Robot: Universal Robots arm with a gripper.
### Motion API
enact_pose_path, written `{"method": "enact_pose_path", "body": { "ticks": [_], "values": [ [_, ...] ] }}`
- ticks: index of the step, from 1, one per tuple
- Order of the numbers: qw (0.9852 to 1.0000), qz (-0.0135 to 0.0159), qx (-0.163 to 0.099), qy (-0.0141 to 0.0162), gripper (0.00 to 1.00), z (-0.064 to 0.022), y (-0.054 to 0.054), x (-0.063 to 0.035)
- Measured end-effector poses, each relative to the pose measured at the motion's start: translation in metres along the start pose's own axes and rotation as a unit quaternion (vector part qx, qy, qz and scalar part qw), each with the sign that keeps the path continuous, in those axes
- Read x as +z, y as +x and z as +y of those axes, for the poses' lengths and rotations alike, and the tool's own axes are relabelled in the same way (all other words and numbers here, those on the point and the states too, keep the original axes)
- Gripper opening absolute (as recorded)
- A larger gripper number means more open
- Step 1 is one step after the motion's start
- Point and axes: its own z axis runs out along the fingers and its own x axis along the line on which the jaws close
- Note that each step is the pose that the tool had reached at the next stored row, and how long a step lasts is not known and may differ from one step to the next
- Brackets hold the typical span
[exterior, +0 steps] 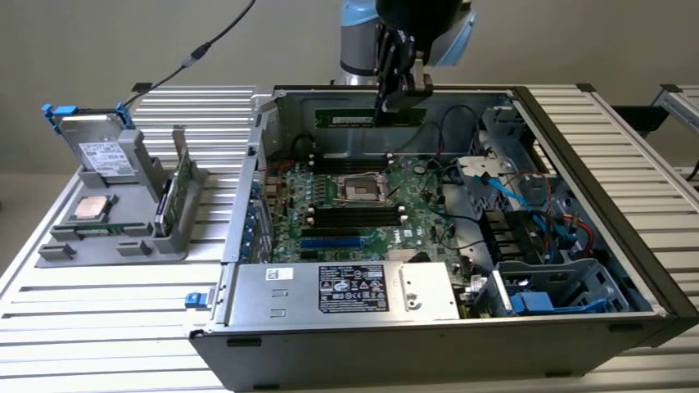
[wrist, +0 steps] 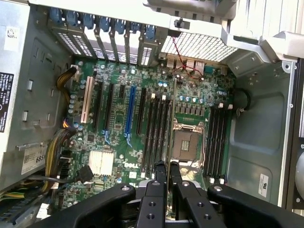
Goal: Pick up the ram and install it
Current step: 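Insert the ram into the slot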
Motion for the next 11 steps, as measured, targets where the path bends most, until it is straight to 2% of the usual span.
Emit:
{"method": "enact_pose_path", "body": {
  "ticks": [11],
  "values": [
    [1.0000,0.0004,0.000,-0.0001,0.14,-0.0025,0.002,0.0197]
  ]
}}
